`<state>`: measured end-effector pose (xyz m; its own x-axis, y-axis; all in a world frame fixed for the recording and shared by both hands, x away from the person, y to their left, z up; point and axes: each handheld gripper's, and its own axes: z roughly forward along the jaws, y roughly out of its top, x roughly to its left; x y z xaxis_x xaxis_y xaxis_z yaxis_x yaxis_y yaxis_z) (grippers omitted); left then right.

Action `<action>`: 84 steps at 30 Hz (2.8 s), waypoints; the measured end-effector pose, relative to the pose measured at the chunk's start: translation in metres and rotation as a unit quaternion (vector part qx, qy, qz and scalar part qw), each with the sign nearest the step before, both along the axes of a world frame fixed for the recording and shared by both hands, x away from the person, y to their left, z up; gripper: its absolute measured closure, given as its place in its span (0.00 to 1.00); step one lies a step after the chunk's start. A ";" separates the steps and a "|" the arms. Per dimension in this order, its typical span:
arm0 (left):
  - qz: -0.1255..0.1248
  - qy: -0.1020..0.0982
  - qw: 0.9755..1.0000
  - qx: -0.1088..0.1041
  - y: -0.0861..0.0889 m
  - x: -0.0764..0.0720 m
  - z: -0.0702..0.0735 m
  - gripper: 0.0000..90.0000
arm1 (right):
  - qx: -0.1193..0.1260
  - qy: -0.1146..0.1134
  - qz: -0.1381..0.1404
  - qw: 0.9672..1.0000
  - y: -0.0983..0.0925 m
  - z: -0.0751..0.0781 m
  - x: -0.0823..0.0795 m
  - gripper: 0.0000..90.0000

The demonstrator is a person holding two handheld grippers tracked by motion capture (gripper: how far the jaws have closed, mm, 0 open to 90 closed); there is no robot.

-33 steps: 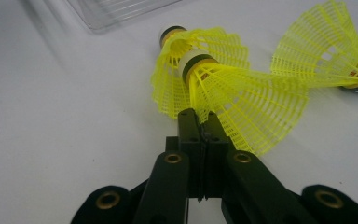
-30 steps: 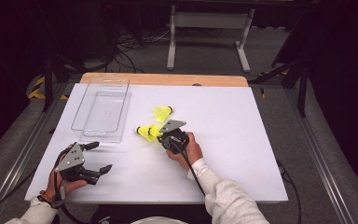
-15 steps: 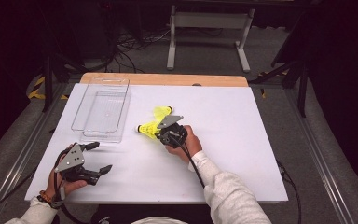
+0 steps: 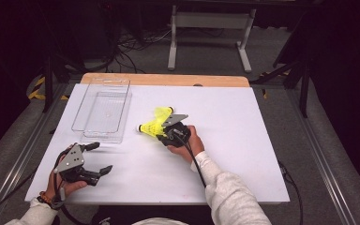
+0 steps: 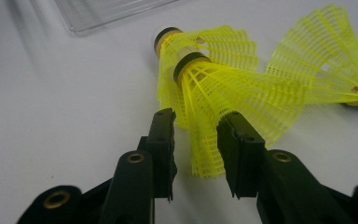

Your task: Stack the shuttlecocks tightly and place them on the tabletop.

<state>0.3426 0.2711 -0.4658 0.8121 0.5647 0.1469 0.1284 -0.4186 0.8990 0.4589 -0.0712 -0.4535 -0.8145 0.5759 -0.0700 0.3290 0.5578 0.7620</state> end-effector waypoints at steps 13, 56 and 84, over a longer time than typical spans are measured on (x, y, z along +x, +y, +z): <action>0.002 -0.003 1.000 -0.005 0.001 -0.001 0.002 0.09 | 0.005 -0.006 0.009 1.000 -0.010 0.014 -0.008 0.95; 0.005 -0.006 1.000 -0.017 0.005 -0.001 0.004 0.09 | -0.003 -0.019 -0.004 1.000 -0.013 0.022 -0.007 0.81; 0.005 -0.007 1.000 -0.011 0.004 -0.001 0.003 0.08 | -0.003 -0.112 -0.049 0.992 -0.032 0.070 0.004 0.62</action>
<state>0.3417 0.2754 -0.4628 0.8040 0.5767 0.1449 0.1209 -0.3972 0.9097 0.4630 -0.1031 -0.3839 -0.7178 0.6512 -0.2466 0.2049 0.5360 0.8190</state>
